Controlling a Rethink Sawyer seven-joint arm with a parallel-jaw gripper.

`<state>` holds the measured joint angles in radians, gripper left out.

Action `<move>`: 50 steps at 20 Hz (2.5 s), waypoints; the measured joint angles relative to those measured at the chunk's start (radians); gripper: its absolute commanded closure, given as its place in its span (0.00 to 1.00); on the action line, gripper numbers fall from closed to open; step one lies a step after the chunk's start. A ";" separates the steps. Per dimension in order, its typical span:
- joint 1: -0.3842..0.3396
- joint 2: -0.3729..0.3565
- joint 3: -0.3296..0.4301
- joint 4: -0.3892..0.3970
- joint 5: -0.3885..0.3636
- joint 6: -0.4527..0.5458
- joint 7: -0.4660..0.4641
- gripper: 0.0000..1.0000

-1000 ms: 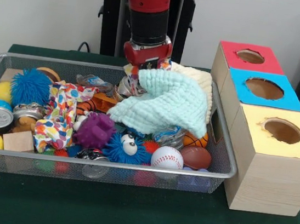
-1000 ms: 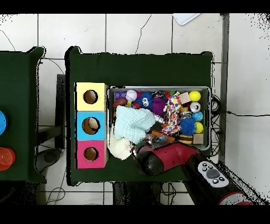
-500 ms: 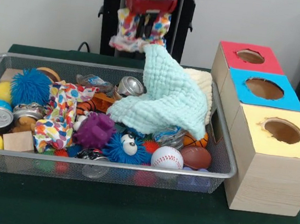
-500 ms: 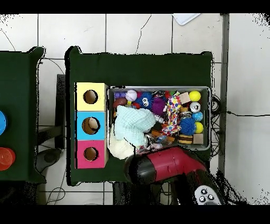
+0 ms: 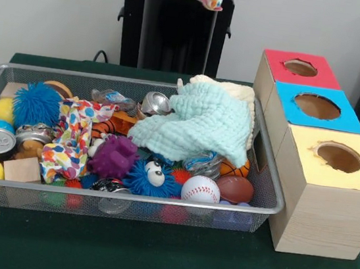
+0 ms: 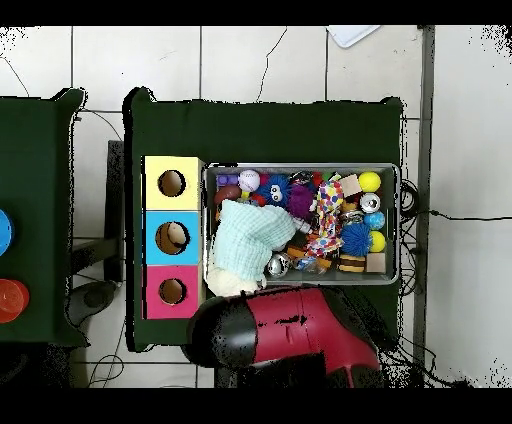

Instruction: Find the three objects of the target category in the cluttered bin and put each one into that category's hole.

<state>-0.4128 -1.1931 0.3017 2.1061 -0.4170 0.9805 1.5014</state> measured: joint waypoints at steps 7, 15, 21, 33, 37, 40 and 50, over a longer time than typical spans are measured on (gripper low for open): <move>0.056 0.080 -0.001 0.062 0.160 -0.427 0.002 1.00; 0.207 0.167 -0.036 0.016 0.203 -0.603 0.016 1.00; 0.289 0.196 -0.071 -0.054 0.243 -0.524 0.021 1.00; 0.382 0.276 -0.177 -0.199 0.279 -0.519 0.031 1.00; 0.414 0.311 -0.218 -0.263 0.293 -0.518 0.032 1.00; 0.436 0.341 -0.249 -0.315 0.311 -0.518 0.032 1.00; 0.519 0.441 -0.347 -0.452 0.377 -0.520 0.044 1.00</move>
<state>0.1063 -0.7517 -0.0454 1.6540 -0.0396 0.4608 1.5456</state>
